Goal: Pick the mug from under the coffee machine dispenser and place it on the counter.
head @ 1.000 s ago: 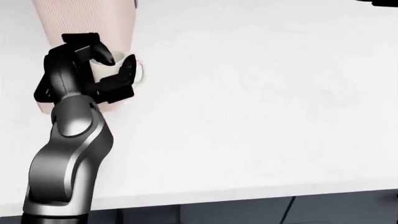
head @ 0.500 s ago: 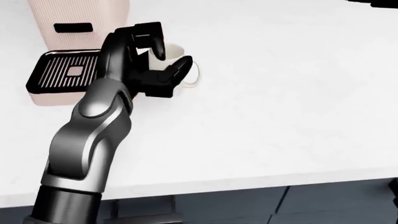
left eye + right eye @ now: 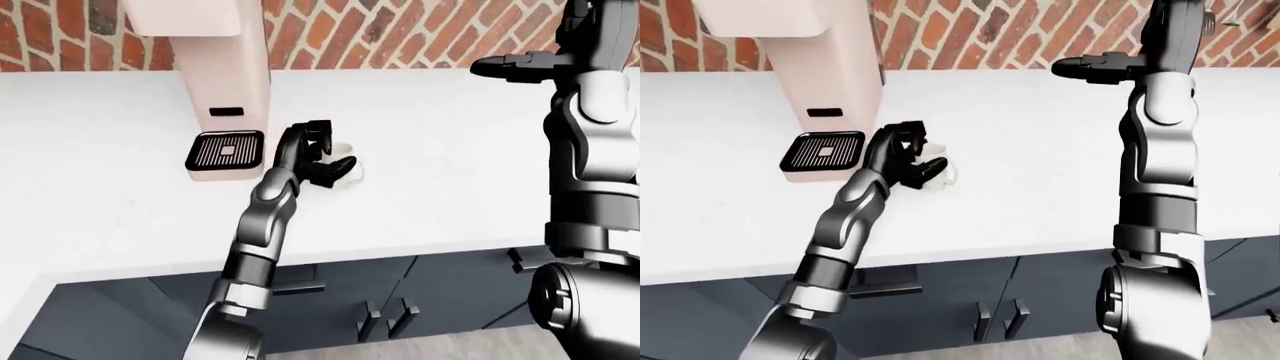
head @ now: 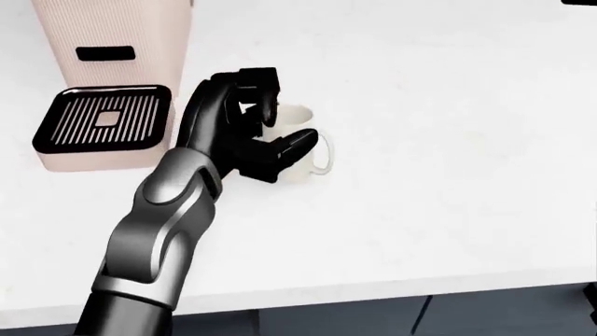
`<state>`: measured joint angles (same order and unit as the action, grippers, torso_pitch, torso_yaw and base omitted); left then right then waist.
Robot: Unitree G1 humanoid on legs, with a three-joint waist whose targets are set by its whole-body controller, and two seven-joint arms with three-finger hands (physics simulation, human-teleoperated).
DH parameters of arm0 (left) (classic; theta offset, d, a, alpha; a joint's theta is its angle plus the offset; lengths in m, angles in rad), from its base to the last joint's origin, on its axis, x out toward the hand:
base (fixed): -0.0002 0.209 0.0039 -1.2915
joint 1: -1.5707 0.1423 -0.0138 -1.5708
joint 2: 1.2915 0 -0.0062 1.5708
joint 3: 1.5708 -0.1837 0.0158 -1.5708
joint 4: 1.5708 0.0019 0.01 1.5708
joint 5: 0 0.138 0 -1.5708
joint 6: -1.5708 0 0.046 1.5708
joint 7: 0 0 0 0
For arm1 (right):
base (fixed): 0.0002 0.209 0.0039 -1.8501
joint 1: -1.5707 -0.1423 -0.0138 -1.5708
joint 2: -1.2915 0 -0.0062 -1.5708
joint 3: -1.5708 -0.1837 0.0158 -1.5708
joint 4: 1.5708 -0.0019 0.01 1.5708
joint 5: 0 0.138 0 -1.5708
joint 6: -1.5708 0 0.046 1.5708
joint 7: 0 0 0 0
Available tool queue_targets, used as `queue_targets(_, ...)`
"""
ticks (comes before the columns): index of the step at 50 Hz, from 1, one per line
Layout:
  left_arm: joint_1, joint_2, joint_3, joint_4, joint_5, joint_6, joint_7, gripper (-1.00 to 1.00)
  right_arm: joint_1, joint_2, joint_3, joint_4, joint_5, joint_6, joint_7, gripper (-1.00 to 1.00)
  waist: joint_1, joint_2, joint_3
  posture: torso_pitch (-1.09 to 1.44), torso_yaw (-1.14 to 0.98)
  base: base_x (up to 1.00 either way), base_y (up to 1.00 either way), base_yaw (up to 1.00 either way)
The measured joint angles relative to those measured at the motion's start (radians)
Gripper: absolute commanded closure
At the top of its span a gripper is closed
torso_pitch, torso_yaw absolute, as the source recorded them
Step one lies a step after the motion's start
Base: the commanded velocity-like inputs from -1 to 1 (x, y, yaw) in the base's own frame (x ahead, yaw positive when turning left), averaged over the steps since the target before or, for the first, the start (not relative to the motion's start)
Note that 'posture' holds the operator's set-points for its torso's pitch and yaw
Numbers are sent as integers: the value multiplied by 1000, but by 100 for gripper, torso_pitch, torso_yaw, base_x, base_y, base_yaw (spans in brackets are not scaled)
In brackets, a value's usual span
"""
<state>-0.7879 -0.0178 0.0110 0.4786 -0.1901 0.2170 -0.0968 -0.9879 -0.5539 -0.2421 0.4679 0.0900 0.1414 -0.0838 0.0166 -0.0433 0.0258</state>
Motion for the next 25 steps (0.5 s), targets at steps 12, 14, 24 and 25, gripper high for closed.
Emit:
queue_targets(12, 55, -13, -19, -65, 5, 22, -29, -2, 7, 1, -1, -2, -1, 1, -1, -100, -2, 4, -3, 0, 0, 0, 0, 0)
queue_targets(14, 59, -14, -20, -69, 4, 21, -33, -19, 8, 1, -1, -2, -1, 1, -1, -100, -2, 3, -1, 0, 0, 0, 0, 0)
queue_targets(24, 69, -15, -18, -74, 17, 27, -40, -23, 4, -1, -1, 0, -2, -1, -1, -100, -4, -1, 2, 0, 0, 0, 0, 0)
queue_targets(25, 69, -15, -18, -74, 17, 25, -40, -20, 3, -1, -1, 1, -2, -1, -1, -100, -4, -2, 2, 0, 0, 0, 0, 0)
